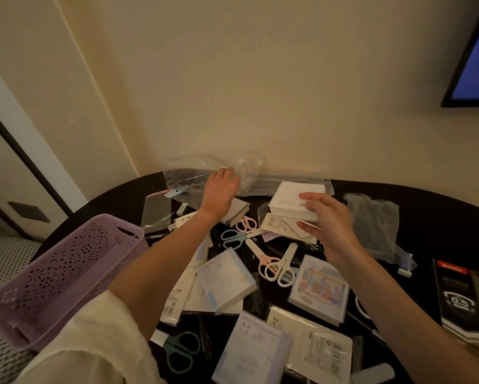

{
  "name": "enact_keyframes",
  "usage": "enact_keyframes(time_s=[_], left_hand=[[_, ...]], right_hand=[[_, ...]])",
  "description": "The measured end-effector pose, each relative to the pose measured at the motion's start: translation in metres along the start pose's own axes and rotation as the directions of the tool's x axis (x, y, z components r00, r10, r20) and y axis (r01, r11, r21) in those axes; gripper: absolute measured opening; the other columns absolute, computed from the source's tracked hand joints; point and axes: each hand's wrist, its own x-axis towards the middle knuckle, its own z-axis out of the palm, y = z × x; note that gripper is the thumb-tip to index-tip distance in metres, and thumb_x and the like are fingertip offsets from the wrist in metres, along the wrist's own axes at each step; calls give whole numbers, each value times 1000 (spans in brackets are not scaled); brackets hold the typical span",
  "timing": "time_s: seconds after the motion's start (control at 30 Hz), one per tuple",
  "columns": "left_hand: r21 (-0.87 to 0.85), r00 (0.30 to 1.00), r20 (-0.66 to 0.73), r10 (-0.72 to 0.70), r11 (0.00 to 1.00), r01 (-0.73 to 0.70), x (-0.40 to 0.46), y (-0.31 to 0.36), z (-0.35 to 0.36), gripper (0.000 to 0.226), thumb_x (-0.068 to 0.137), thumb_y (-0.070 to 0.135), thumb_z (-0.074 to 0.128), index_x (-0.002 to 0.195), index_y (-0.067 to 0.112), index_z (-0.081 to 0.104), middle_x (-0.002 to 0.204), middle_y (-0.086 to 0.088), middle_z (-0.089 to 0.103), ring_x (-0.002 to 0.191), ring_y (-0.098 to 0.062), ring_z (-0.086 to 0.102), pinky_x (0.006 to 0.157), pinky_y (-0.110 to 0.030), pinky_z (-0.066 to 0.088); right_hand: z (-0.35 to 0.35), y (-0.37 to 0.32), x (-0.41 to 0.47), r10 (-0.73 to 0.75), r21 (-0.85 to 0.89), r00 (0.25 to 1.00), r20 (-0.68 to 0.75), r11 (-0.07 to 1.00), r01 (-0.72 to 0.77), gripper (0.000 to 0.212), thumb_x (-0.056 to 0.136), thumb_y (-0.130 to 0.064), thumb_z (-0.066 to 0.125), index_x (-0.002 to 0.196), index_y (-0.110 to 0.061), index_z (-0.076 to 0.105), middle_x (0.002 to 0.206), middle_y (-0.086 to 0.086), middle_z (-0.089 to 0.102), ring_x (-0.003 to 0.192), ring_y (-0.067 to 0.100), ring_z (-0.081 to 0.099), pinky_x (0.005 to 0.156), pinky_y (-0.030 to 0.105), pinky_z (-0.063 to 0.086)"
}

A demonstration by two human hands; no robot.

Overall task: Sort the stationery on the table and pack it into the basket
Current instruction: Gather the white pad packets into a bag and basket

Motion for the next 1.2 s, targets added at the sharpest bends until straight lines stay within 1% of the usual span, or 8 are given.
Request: enact_keyframes(time_s=[0.17, 0.4, 0.57, 0.73, 0.83, 0.97, 1.1, 1.2], left_hand=[[-18, 992, -117, 53, 998, -55, -12, -4, -19, 44, 50, -7, 85, 90, 2, 70, 101, -18, 70, 89, -32, 68, 72, -37, 56], [-229, 939, -343, -29, 972, -54, -42, 4, -72, 32, 70, -11, 73, 100, -2, 64, 111, -20, 67, 97, -34, 67, 70, -37, 56], [-290, 887, -458, -58, 953, -88, -83, 17, -96, 19, 79, -9, 66, 97, -4, 62, 110, -22, 65, 97, -33, 65, 68, -37, 56], [-431, 872, -461, -165, 901, -58, -124, 30, -112, 10, 84, -4, 63, 94, -1, 60, 116, -18, 62, 97, -29, 63, 69, -33, 54], [-675, 823, -403, -401, 737, 29, -133, 38, -132, 14, 84, 1, 63, 96, 2, 56, 117, -12, 60, 100, -19, 59, 77, -19, 43], [-915, 671, -256, -696, 399, 65, -127, 48, -167, 16, 82, -3, 61, 94, 5, 54, 107, -8, 61, 89, -8, 58, 76, -15, 49], [-989, 522, 91, -848, -18, 144, -113, 40, -189, 19, 83, -3, 66, 94, 7, 54, 91, 1, 59, 82, -7, 58, 74, -16, 50], [-935, 397, 348, -849, -286, 208, -110, 30, -192, 21, 82, 2, 68, 99, 6, 57, 89, -3, 59, 78, -13, 57, 75, -23, 53]], right_hand=[[-8, -4, -13, -16, 6, 1000, -14, 1000, 16, 23, 96, -5, 48, 93, -15, 68, 121, 7, 57, 110, 25, 58, 74, 29, 57], [-31, -8, -48, -47, 65, 997, -53, 997, 51, 21, 97, -5, 47, 94, -13, 66, 119, 4, 57, 106, 21, 58, 73, 27, 56], [-49, -8, -74, -171, 142, 962, -212, 969, 203, 18, 96, -4, 46, 90, -12, 60, 109, -6, 55, 100, 15, 58, 73, 27, 54], [-65, -8, -91, -217, 157, 916, -339, 946, 282, 20, 95, -6, 48, 84, -20, 57, 135, 4, 47, 115, 20, 53, 79, 32, 57], [-70, -9, -102, -210, 135, 917, -338, 954, 268, 21, 95, -7, 50, 82, -23, 57, 141, 6, 43, 120, 22, 50, 70, 23, 54], [-69, -14, -113, -227, 114, 925, -305, 956, 272, 21, 95, -7, 50, 81, -22, 57, 139, 7, 45, 117, 21, 51, 67, 21, 52], [-68, -24, -122, -272, 125, 923, -272, 941, 314, 15, 94, -7, 51, 87, -17, 58, 134, 5, 47, 107, 17, 54, 63, 19, 52], [-66, -30, -126, -306, 112, 913, -269, 932, 346, 9, 94, -8, 51, 94, -14, 58, 130, 3, 47, 96, 10, 53, 62, 18, 51]])
